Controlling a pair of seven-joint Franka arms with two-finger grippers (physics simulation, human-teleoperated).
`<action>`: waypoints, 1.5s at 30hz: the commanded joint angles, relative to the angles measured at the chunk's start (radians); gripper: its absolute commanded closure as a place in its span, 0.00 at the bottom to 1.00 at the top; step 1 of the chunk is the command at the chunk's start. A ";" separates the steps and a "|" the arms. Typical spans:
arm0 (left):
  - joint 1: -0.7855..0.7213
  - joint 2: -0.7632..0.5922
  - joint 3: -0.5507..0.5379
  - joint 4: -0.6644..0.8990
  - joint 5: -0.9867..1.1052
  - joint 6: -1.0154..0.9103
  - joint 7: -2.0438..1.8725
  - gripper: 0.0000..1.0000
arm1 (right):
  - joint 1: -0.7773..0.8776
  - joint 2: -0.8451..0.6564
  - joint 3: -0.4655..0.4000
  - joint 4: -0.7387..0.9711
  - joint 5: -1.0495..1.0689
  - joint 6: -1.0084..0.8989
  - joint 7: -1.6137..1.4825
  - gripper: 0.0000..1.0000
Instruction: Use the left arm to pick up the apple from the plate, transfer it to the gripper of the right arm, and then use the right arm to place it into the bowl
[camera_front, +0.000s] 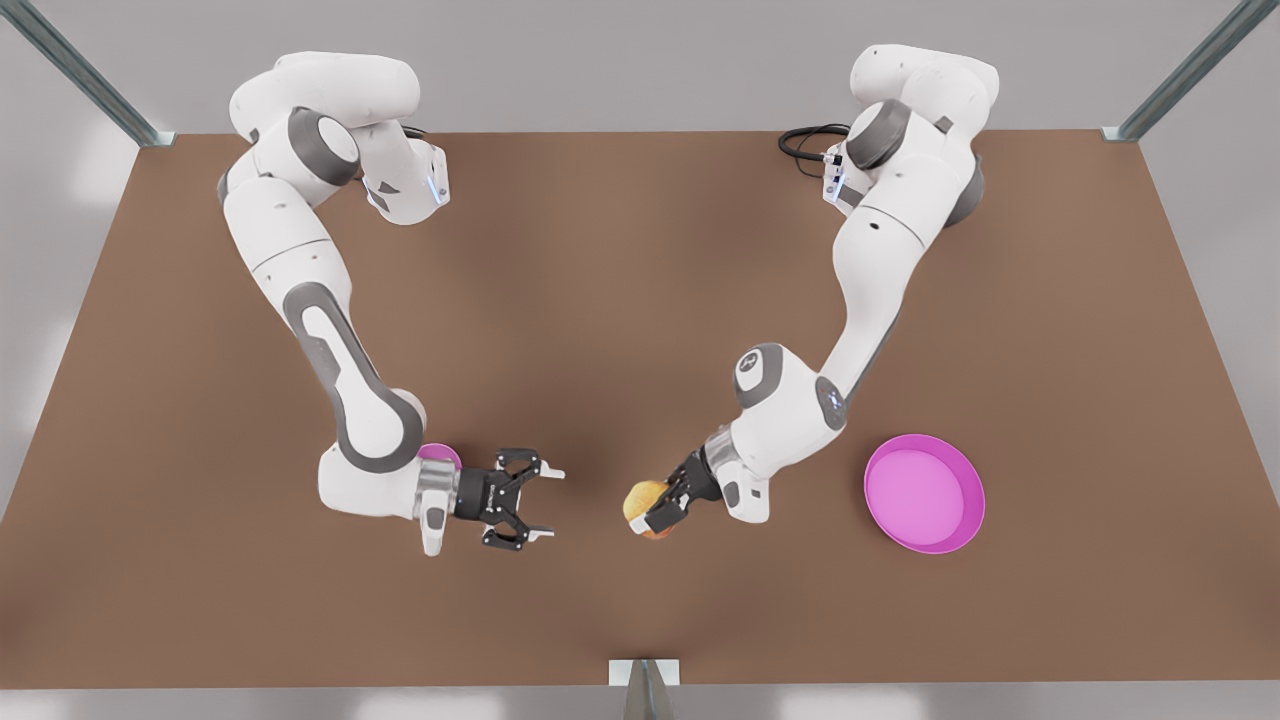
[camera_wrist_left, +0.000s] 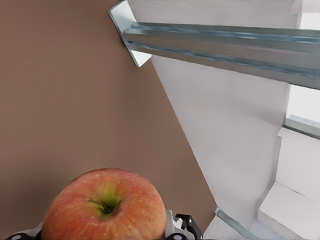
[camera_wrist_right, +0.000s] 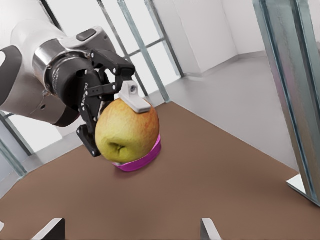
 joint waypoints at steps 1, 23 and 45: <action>0.002 0.001 -0.021 0.001 -0.018 0.115 -0.099 0.05 | 0.001 0.008 0.026 0.003 0.033 0.142 -0.536 0.00; -0.004 0.045 -0.087 -0.003 -0.017 0.169 -0.024 0.04 | 0.004 0.044 0.146 -0.008 0.081 0.198 -0.536 0.00; -0.019 0.056 -0.096 -0.003 -0.020 0.212 0.094 0.04 | 0.030 0.064 0.166 0.028 0.081 0.230 -0.523 0.00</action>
